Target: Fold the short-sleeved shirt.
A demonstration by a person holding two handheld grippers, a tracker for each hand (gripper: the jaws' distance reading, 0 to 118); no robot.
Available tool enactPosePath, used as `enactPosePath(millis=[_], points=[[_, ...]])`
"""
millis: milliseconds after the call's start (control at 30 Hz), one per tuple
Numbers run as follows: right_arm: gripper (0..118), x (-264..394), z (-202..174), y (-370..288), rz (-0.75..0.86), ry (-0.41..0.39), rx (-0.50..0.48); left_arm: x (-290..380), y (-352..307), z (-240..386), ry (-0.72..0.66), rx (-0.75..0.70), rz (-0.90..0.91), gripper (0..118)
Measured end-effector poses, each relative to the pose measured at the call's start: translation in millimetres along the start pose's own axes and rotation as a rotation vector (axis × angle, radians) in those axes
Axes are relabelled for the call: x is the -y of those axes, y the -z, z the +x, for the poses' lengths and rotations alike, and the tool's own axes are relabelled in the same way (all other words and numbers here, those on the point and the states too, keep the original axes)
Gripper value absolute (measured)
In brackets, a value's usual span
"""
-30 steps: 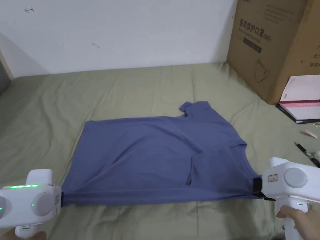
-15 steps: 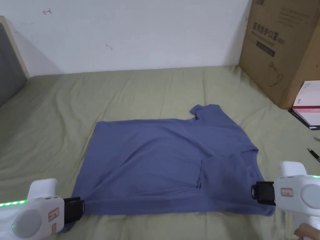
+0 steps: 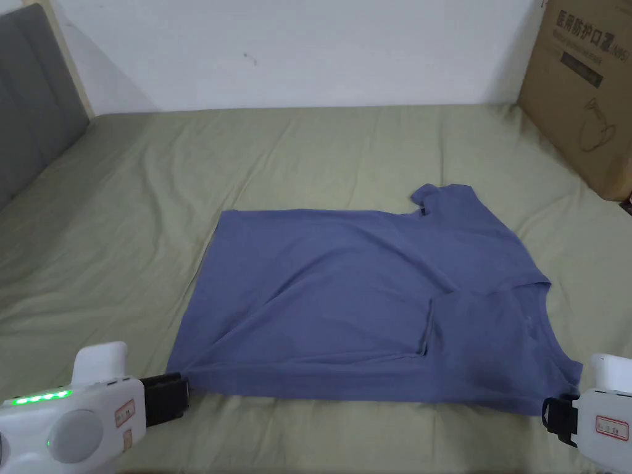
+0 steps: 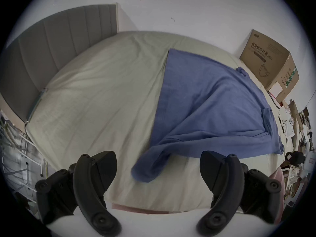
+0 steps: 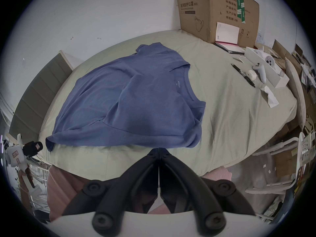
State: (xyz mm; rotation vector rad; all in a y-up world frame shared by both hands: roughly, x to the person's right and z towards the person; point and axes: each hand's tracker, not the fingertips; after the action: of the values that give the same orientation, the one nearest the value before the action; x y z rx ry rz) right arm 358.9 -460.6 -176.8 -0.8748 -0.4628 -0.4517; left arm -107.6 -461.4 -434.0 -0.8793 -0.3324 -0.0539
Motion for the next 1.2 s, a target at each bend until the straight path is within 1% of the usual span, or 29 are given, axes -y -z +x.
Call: enactPosePath(millis=[33, 67, 100, 133, 200, 233, 267, 300, 333, 367, 400, 433, 500, 533, 567, 600, 667, 700, 733, 767, 800, 833, 867, 900, 1000, 1033, 1100, 1133, 1200], points=[[0, 0.3, 1.9, 1.9, -0.006, 0.011, 0.005, -3.7, 6.5, 0.6, -0.001, 0.001, -0.002, 55], [0, -0.1, 5.8, 5.2, -0.017, 0.024, 0.006, -7.6, 16.0, 1.4, -0.009, -0.001, -0.025, 14], [0, 0.5, 8.4, 7.2, -0.026, 0.039, 0.006, -9.2, 25.9, 2.3, -0.010, -0.001, -0.061, 14], [0, 1.5, 10.9, 8.8, -0.030, 0.056, 0.003, -8.2, 30.2, 9.0, -0.008, 0.008, -0.076, 4], [0, 2.2, 14.1, 11.7, -0.044, 0.075, -0.001, -3.3, 41.4, 16.0, -0.007, 0.046, -0.129, 6], [0, 2.5, 14.9, 12.9, -0.049, 0.080, 0.003, 0.5, 44.2, 19.9, -0.006, 0.040, -0.121, 6], [0, 2.4, 15.2, 13.6, -0.052, 0.080, 0.004, 4.2, 46.4, 25.9, 0.018, 0.021, -0.147, 5], [3, 2.3, 14.9, 13.2, -0.052, 0.081, 0.005, 7.7, 50.1, 29.2, 0.054, -0.035, -0.165, 6], [22, 1.9, 14.6, 12.7, -0.048, 0.079, 0.002, 8.9, 49.1, 30.0, 0.048, -0.020, -0.136, 6], [50, 0.1, 13.9, 12.7, -0.040, 0.063, -0.010, 6.9, 47.0, 30.0, 0.042, -0.012, -0.138, 6], [81, -3.2, 12.5, 13.3, -0.036, 0.045, -0.011, 2.8, 45.5, 28.1, 0.032, -0.011, -0.138, 6], [89, -8.2, 10.7, 15.0, -0.036, 0.025, -0.001, 0.0, 43.2, 25.7, 0.013, 0.007, -0.129, 6], [89, -20.0, 10.4, 20.9, -0.026, -0.030, 0.033, -3.4, 41.6, 22.9, 0.000, 0.011, -0.133, 6], [82, -26.4, 10.8, 25.3, -0.022, -0.038, 0.055, -7.6, 34.9, 24.7, 0.002, 0.007, -0.134, 6], [57, -33.2, 13.7, 31.3, -0.028, -0.032, 0.045, -8.8, 31.5, 26.1, 0.014, 0.001, -0.135, 6], [0, -38.9, 17.7, 33.9, -0.012, -0.023, 0.035, -8.8, 29.9, 27.5, 0.025, -0.009, -0.133, 6], [0, -47.4, 27.8, 49.9, -0.044, 0.034, 0.001, -10.0, 30.3, 27.9, 0.043, -0.011, -0.142, 6], [0, -47.9, 32.1, 59.6, -0.076, 0.045, -0.010, -9.9, 30.5, 28.3, 0.046, -0.008, -0.148, 6], [0, -45.7, 36.7, 67.2, -0.105, 0.037, -0.008, -9.3, 30.4, 29.5, 0.045, -0.010, -0.149, 6], [0, -40.8, 33.4, 71.9, -0.143, -0.017, 0.078, -9.5, 29.7, 31.2, 0.052, -0.014, -0.157, 6], [0, -40.0, 29.5, 67.3, -0.142, -0.056, 0.142, -10.3, 31.3, 29.3, 0.057, -0.018, -0.161, 6], [0, -37.7, 24.6, 62.2, -0.175, -0.099, 0.087, -10.2, 29.6, 29.5, 0.061, -0.024, -0.154, 6], [0, -27.6, 25.7, 61.2, -0.144, -0.069, 0.072, -10.9, 27.5, 29.7, 0.062, -0.023, -0.152, 6], [0, -26.2, 25.0, 59.1, -0.135, -0.059, 0.073, -11.8, 25.7, 30.0, 0.061, -0.022, -0.151, 6], [0, -36.9, 30.4, 55.2, -0.119, 0.000, 0.076, -18.1, 25.9, 27.7, 0.057, -0.017, -0.154, 6], [0, -42.1, 31.7, 50.8, -0.113, 0.005, 0.064, -20.7, 23.3, 28.2, 0.059, -0.024, -0.153, 6], [0, -54.4, 30.0, 40.7, -0.081, 0.013, 0.082, -28.3, 16.2, 26.5, 0.052, -0.024, -0.135, 6], [0, -63.2, 32.0, 35.5, -0.071, 0.007, 0.076, -34.3, 13.1, 26.1, 0.051, -0.018, -0.128, 6], [0, -83.9, 33.2, 28.0, -0.029, 0.021, 0.067, -50.8, 11.2, 25.7, 0.051, -0.027, -0.117, 6]])
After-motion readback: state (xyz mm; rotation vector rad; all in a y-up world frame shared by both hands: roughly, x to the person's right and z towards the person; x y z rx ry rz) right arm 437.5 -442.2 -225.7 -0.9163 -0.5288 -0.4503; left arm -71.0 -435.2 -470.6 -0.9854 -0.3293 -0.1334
